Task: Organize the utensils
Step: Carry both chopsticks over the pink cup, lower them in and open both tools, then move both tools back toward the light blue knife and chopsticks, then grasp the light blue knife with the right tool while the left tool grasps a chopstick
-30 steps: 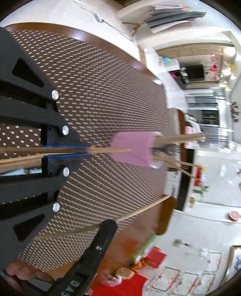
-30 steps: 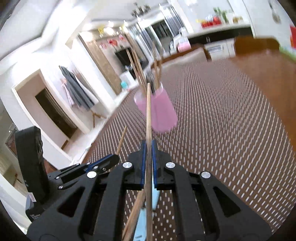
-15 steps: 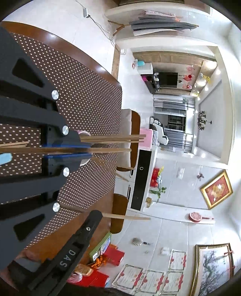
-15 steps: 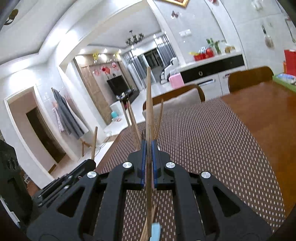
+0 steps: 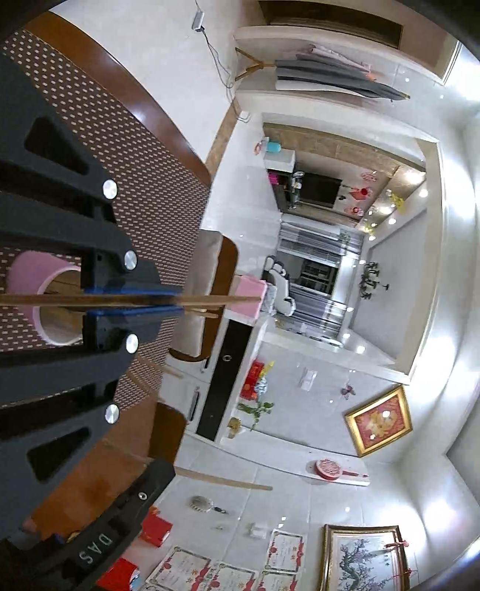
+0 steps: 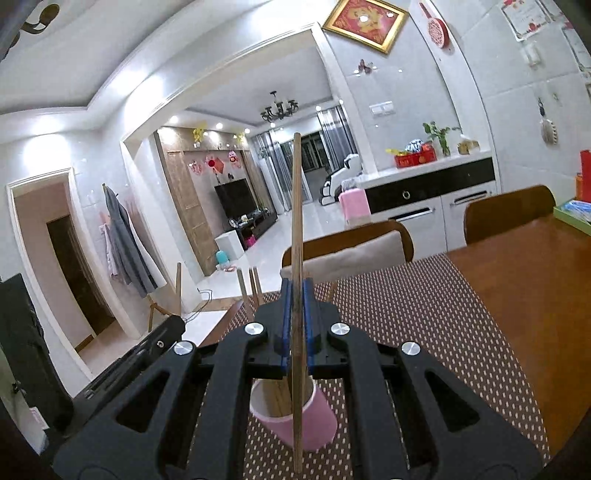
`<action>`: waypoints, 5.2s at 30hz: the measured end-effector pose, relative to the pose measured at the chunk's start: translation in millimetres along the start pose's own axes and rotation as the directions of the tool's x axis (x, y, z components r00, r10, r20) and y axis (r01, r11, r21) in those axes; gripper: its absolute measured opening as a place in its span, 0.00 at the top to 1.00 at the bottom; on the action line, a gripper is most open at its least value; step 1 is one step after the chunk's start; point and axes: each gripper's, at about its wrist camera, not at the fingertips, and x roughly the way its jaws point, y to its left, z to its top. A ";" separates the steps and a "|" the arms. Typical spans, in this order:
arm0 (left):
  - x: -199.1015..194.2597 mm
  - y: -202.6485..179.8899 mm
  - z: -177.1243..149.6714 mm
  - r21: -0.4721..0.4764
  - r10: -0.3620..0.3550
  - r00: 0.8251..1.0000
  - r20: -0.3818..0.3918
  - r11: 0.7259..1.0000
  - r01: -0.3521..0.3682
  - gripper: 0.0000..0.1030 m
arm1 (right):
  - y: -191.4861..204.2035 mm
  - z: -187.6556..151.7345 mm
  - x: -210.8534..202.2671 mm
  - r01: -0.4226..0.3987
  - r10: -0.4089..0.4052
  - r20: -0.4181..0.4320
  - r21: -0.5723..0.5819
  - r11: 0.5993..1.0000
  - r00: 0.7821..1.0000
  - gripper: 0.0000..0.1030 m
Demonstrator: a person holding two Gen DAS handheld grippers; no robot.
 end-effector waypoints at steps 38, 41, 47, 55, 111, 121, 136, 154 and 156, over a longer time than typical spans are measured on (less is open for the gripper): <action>79.8 10.1 -39.2 0.196 -0.006 0.998 0.061 0.980 -0.006 0.93 | -4.1 -29.0 114.9 -0.088 0.084 -0.427 0.009 0.996 0.900 0.93; 76.4 12.8 -40.9 0.215 -0.005 1.000 0.029 0.977 -0.002 0.92 | 1.4 -27.7 109.3 -0.091 0.076 -0.438 -0.014 0.996 0.896 0.93; 55.9 19.1 -35.5 0.246 -0.006 1.000 0.008 0.969 0.004 0.78 | 8.4 -30.6 98.5 -0.063 0.044 -0.438 -0.028 0.998 0.898 0.86; 12.7 26.4 -24.0 0.249 0.000 1.000 0.012 0.968 -0.003 0.68 | 21.3 -28.4 54.3 -0.016 0.004 -0.410 -0.026 1.000 0.912 0.55; -115.3 97.4 -167.9 0.293 0.081 0.864 -0.496 0.953 0.079 0.30 | 72.1 -228.1 -33.1 0.071 -0.238 -0.673 -0.266 0.961 0.701 0.76; -94.0 73.8 -181.1 0.275 0.050 0.815 -0.578 0.952 0.137 0.28 | 32.2 -217.4 -36.7 0.037 -0.033 -0.681 -0.008 0.999 0.732 0.79; -62.6 39.3 -194.8 0.372 0.162 0.802 -0.575 0.925 0.080 0.25 | -24.7 -211.0 -45.8 -0.025 0.091 -0.664 0.108 0.994 0.742 0.79; -26.3 38.8 -187.0 0.311 0.178 0.771 -0.611 0.950 0.027 0.94 | -58.0 -181.0 -48.6 0.058 0.027 -0.651 0.109 0.992 0.759 0.79; -28.0 43.8 -185.9 0.293 0.162 0.772 -0.614 0.956 0.032 0.94 | -62.7 -171.9 -52.7 0.058 0.023 -0.640 0.105 0.993 0.768 0.79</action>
